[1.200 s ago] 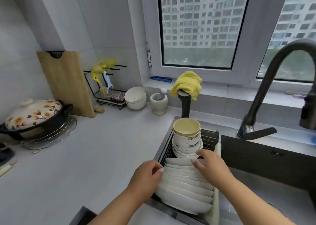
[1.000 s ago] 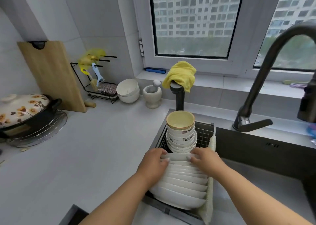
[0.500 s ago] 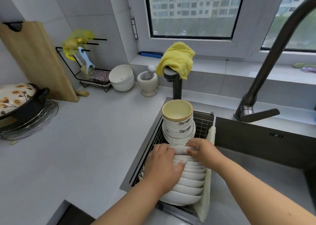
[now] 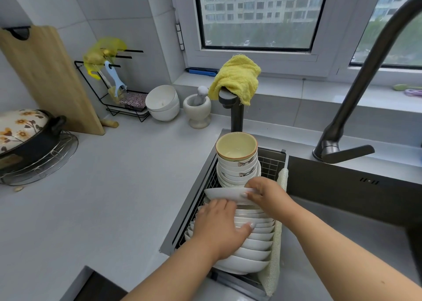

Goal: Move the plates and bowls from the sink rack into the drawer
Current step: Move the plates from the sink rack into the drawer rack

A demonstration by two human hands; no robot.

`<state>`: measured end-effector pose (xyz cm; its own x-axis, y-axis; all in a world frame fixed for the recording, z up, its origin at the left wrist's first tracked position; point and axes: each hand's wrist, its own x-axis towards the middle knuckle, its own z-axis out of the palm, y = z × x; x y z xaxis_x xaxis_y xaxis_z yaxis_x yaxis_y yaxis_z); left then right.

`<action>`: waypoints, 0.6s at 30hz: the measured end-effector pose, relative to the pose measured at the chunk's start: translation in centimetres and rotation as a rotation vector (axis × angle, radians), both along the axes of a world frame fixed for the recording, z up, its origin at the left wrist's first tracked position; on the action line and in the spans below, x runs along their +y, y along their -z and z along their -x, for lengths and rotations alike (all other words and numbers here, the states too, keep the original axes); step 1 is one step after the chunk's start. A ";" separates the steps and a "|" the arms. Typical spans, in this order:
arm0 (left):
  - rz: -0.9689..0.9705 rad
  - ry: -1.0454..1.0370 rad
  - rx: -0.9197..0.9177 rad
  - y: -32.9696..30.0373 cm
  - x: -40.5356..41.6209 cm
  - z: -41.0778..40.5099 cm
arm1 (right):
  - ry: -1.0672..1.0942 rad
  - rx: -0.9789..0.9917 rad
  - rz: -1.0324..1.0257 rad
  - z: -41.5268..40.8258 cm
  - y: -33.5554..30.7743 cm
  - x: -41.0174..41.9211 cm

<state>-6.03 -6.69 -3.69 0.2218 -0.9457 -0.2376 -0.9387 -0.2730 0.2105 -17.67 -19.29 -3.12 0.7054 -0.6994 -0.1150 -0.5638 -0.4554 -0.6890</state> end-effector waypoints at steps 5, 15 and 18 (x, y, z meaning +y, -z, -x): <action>0.007 -0.009 0.017 0.1 0.1 0.0 | 0.019 -0.013 0.017 -0.4 -1.5 -0.1; 0.029 -0.001 -0.002 0.3 0.0 0.1 | 0.050 -0.060 0.026 -0.3 -4.6 0.3; 0.015 -0.008 0.013 0.1 0.1 0.0 | 0.058 -0.074 0.042 0.0 -5.5 0.3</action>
